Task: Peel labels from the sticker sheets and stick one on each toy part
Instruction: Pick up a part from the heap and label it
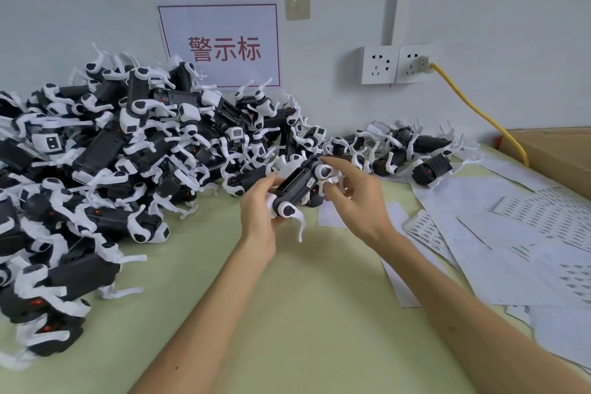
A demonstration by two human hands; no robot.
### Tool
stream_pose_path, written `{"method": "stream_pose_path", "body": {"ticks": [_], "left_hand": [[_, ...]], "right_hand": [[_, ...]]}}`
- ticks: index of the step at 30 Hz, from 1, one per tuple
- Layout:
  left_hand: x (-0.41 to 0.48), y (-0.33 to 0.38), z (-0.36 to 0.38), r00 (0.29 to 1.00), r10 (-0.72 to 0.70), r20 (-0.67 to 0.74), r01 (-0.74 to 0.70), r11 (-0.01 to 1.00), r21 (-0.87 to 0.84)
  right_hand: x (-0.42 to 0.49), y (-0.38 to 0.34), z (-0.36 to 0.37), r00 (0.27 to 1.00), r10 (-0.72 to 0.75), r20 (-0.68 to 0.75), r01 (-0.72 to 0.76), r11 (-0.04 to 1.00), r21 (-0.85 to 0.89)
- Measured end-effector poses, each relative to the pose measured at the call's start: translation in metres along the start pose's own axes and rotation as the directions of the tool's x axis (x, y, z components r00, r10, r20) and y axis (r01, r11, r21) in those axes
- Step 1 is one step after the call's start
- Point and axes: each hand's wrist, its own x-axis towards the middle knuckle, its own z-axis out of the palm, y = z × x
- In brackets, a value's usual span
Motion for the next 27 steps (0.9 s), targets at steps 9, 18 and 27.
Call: {"method": "stream_pose_path", "body": {"ticks": [9, 18, 27], "left_hand": [[-0.001, 0.004, -0.003, 0.996, -0.044, 0.074, 0.049, 0.997, -0.061], [-0.002, 0.001, 0.003, 0.997, 0.010, 0.072, -0.010, 1.000, 0.001], [0.003, -0.001, 0.000, 0.986, 0.152, 0.062, -0.157, 0.985, 0.071]], "right_hand": [[-0.004, -0.012, 0.004, 0.999, -0.039, -0.005, 0.039, 0.996, 0.081], [0.002, -0.015, 0.004, 0.996, 0.084, -0.026, -0.076, 0.967, 0.242], [0.002, -0.008, -0.001, 0.998, 0.044, 0.044, -0.048, 0.994, 0.095]]}}
